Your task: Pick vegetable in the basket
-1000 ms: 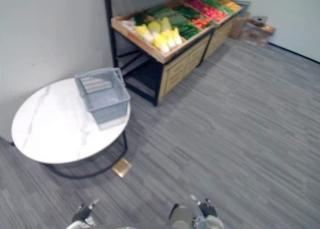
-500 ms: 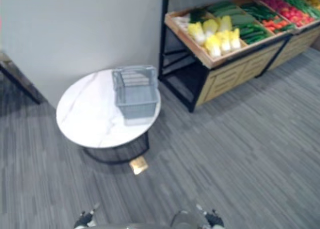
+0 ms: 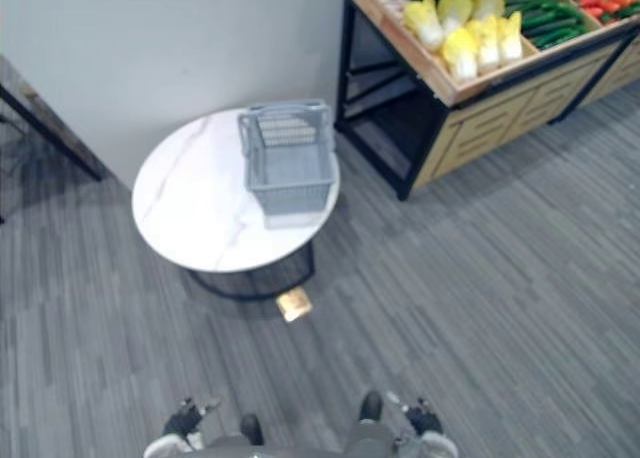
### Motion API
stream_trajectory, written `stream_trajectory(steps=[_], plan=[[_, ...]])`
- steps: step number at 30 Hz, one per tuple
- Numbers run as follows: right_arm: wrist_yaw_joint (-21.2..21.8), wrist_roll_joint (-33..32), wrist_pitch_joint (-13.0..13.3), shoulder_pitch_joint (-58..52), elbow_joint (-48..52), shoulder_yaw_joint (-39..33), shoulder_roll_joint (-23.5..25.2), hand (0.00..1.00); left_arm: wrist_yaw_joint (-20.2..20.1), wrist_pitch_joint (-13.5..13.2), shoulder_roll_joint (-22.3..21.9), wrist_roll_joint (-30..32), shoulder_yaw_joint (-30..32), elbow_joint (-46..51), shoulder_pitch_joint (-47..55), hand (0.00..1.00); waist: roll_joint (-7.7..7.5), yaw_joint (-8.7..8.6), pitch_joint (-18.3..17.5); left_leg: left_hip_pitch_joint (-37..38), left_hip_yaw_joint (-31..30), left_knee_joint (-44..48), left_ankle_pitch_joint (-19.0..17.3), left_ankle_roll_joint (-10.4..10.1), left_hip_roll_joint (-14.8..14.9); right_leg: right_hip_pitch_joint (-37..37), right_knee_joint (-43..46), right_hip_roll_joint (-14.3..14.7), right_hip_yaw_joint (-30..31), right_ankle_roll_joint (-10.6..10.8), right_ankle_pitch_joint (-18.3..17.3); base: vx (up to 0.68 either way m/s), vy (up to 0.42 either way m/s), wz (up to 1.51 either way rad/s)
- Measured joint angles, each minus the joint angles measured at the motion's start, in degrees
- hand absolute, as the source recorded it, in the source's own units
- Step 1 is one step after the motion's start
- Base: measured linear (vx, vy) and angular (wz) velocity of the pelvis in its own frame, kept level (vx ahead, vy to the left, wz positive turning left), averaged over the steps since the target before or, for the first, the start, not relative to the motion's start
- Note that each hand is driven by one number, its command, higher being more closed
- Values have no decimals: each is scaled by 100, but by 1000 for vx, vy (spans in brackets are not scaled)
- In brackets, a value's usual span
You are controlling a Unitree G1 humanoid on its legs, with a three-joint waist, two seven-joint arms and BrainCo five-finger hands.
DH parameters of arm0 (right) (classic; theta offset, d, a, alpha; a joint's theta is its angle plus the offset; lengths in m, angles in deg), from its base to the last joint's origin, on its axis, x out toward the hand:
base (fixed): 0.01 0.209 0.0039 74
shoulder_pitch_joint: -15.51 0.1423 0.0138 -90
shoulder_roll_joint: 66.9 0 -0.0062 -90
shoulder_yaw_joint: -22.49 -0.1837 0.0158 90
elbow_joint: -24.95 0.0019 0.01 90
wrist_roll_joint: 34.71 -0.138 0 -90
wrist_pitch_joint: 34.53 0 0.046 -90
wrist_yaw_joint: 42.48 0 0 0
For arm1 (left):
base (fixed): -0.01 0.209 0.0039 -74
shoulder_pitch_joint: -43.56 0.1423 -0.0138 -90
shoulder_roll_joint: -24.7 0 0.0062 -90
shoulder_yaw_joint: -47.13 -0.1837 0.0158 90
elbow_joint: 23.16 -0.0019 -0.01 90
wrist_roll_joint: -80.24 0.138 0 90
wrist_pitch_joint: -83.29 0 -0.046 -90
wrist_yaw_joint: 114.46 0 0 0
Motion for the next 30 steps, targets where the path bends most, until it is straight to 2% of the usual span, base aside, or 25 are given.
stream_trajectory(steps=[6,15,17,18,19,20,21,22,23,24,26,27,30], plan=[[117,-216,-12,-360,-3,-212,136,0,-204,36,38,-40,278,-18,95,0,-171,-5,-205,268,112,-127,-18,12,-11,307,-226,32,10,24,34,-27,6,-6],[213,-285,-18,-586,-48,-211,137,0,-273,37,41,-111,485,-170,97,0,-155,-4,-283,381,-69,-220,-17,8,-23,553,-332,25,-263,69,55,26,2,13],[212,-290,-17,-571,-52,-208,136,0,-266,36,51,-114,493,-162,106,0,-129,-4,-267,154,-161,244,-211,-17,68,569,-204,16,-380,11,-161,40,-22,35],[208,-287,-17,-562,-55,-202,150,0,-266,32,54,-170,544,-115,135,0,-140,3,-232,-138,-205,874,-324,-76,137,571,-77,-18,-439,5,-308,17,-20,33],[204,-286,-17,-553,-54,-197,183,0,-266,29,72,-252,600,-64,138,0,-224,7,-213,-390,-191,1372,-329,-72,154,592,-27,-75,-476,16,-337,-29,-70,41],[197,-278,-14,-554,-41,-183,182,0,-264,22,92,-309,708,106,160,0,-259,35,-142,-957,-200,2679,-285,-11,335,713,95,-100,-550,-9,-463,-45,-70,29],[192,-277,-12,-555,-11,-181,137,0,-260,20,66,-319,707,145,157,0,-164,69,-56,-1134,-226,3225,-205,55,471,828,156,-64,-578,-21,-552,-50,-85,23],[179,-277,-10,-556,5,-179,113,0,-257,21,21,-322,705,149,159,0,-140,91,-10,-1244,-238,3474,-113,53,535,906,191,-69,-596,-23,-602,4,-14,16],[164,-273,-6,-547,21,-168,89,0,-242,12,32,-342,693,159,161,0,-132,126,7,-1450,-203,3912,214,54,602,1026,200,-167,-637,-37,-687,19,-3,13],[162,-273,-6,-528,25,-154,110,0,-240,2,30,-347,686,160,161,0,-132,131,3,-1477,-195,3921,171,83,617,1038,197,-192,-640,-33,-694,74,10,11],[133,-260,-8,-427,54,-135,100,0,-240,-15,24,-453,671,138,157,0,-120,146,11,-1529,25,3486,-181,114,630,1050,99,-250,-644,-31,-699,80,19,5],[71,-248,-8,-373,66,-134,102,0,-234,-22,27,-540,675,110,146,0,-124,161,12,-1551,110,2892,-254,85,616,1037,77,-281,-647,-31,-699,109,81,6],[-4,-225,1,-276,188,2,100,0,-164,-31,33,-546,696,102,151,0,-110,178,15,-1550,74,1069,63,67,612,1051,113,-311,-614,134,-800,169,161,-8]])
